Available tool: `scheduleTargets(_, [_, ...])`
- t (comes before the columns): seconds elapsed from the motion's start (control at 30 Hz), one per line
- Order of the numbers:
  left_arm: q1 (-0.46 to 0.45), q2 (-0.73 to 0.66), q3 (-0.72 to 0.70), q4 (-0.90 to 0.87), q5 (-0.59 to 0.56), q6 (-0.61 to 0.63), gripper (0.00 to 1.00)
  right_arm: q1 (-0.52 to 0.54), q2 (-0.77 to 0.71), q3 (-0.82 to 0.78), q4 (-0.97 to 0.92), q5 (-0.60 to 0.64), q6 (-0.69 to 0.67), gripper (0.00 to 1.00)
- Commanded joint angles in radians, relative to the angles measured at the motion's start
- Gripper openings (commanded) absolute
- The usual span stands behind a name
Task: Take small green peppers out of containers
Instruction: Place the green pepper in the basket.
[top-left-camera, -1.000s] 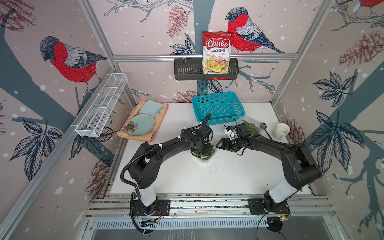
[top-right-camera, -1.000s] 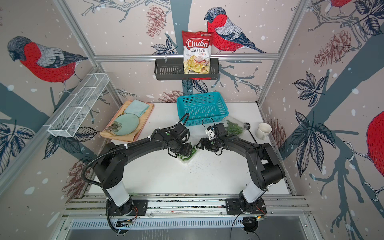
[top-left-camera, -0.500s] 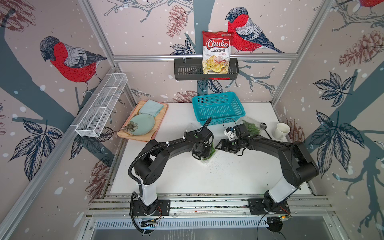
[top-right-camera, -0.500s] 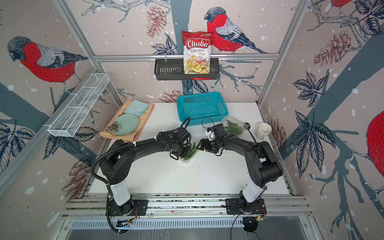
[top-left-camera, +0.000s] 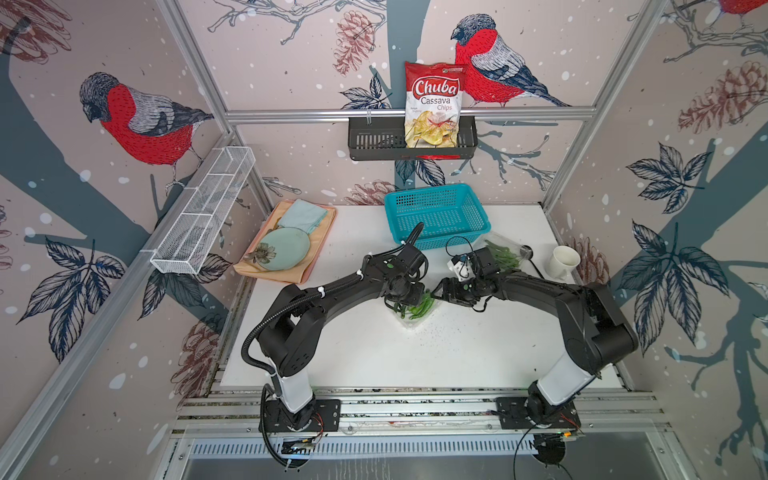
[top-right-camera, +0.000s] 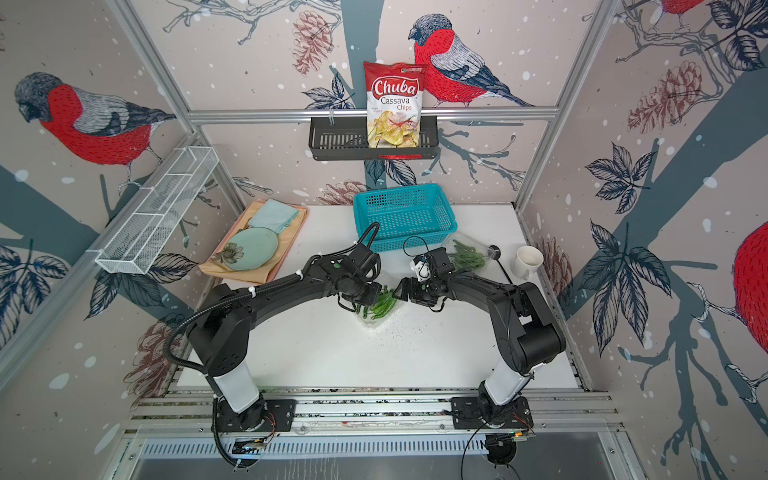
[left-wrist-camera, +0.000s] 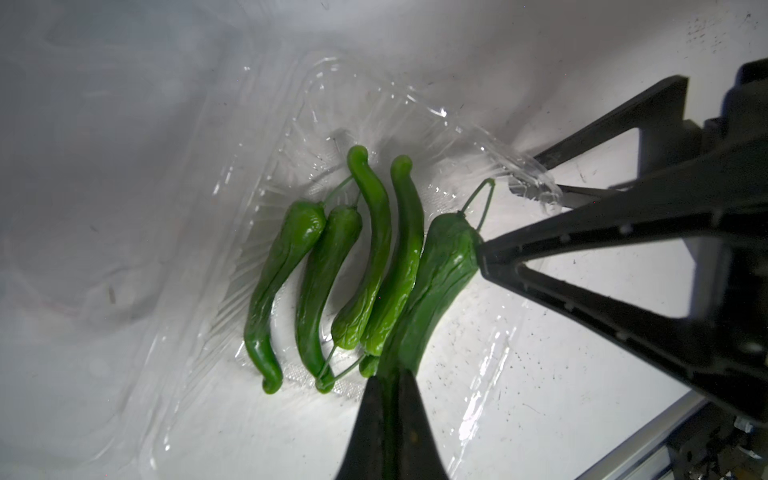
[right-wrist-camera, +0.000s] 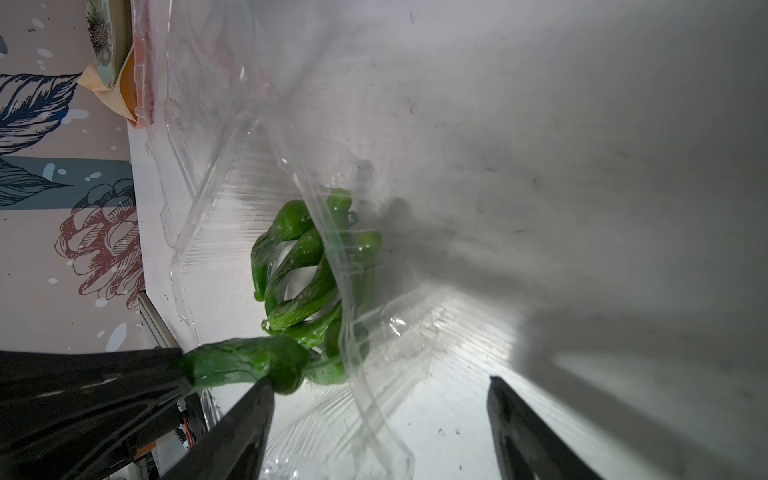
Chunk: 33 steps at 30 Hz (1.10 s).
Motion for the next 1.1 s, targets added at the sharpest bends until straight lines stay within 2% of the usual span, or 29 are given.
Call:
scheduleTargets(0.0, [0.000,-0.011,0.029,-0.053,-0.038,0.020,0.00,0.001,-0.002,0.002,-0.005,-0.002,-0.011,0.80])
scheduleTargets(0.27, [0.000,-0.046,0.116,-0.152,-0.170,0.032,0.00,-0.010,-0.062,0.000,-0.019,0.011,-0.011,0.80])
scheduleTargets(0.53, [-0.001,-0.053,0.213,-0.188,-0.203,0.029,0.00,-0.021,-0.139,-0.006,-0.030,0.016,0.010,0.80])
scheduleTargets(1.07, [0.030,0.029,0.432,-0.160,-0.269,0.010,0.00,-0.022,0.001,-0.034,0.026,-0.001,0.020,0.77])
